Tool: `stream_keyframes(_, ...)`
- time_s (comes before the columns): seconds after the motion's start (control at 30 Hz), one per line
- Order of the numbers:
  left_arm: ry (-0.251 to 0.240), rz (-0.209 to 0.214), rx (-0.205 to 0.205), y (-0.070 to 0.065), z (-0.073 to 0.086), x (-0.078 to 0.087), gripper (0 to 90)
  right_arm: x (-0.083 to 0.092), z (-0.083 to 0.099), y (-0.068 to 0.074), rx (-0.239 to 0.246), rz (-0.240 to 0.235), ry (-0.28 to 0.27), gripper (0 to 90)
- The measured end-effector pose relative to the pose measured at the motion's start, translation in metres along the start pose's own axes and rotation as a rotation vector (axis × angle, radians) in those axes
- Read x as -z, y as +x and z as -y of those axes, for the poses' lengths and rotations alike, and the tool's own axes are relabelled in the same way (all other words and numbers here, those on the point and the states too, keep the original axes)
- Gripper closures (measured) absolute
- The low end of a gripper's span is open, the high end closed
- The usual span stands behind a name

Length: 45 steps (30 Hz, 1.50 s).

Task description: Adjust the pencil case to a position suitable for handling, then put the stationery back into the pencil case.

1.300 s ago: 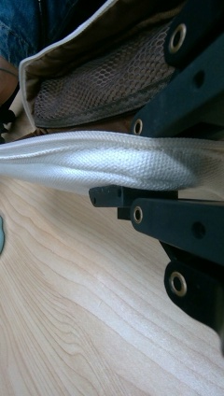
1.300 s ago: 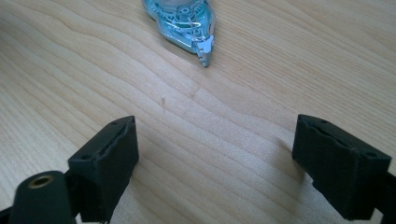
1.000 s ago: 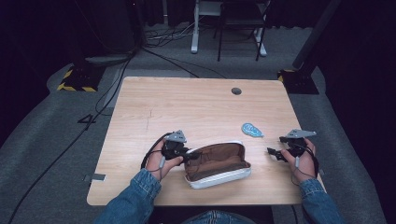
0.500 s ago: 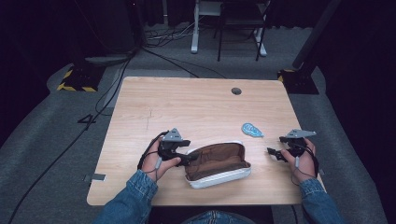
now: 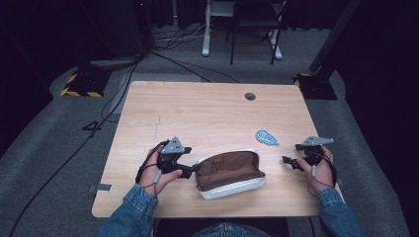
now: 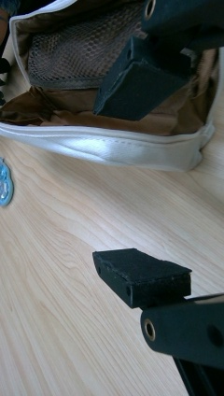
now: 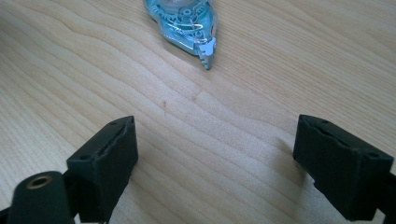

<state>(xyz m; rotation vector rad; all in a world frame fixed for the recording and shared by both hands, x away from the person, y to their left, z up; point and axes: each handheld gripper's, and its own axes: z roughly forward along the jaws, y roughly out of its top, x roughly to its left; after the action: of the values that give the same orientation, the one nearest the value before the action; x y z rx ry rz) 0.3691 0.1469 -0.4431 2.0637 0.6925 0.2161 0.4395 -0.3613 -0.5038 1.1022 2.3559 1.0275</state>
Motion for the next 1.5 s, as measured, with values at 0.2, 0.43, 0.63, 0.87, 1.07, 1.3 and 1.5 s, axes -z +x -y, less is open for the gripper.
stream_keyframes(0.2,0.013,-0.039,0.006,0.001,0.013,0.016,23.8,-0.003,-0.002,0.000,0.001,-0.002,0.005,11.8)
stream_keyframes(0.43,0.039,-0.114,0.011,0.008,0.027,0.032,23.4,-0.004,-0.005,0.004,-0.031,0.030,0.013,11.7)
stream_keyframes(0.63,0.049,-0.147,0.055,0.016,0.038,0.041,23.1,-0.003,-0.010,0.006,-0.031,0.031,0.046,18.3)
stream_keyframes(0.87,0.093,-0.204,0.084,0.024,0.051,0.044,22.9,-0.003,-0.021,0.011,-0.013,0.004,0.052,24.0)
stream_keyframes(1.07,0.130,-0.233,0.104,0.027,0.062,0.048,21.1,-0.005,-0.034,0.016,-0.002,-0.005,0.050,25.7)
stream_keyframes(1.3,0.165,-0.264,0.120,0.034,0.074,0.050,18.6,-0.012,-0.050,0.021,0.020,-0.010,0.056,25.5)
stream_keyframes(1.5,0.195,-0.272,0.142,0.040,0.081,0.046,18.2,-0.019,-0.062,0.021,0.020,-0.006,0.056,25.2)
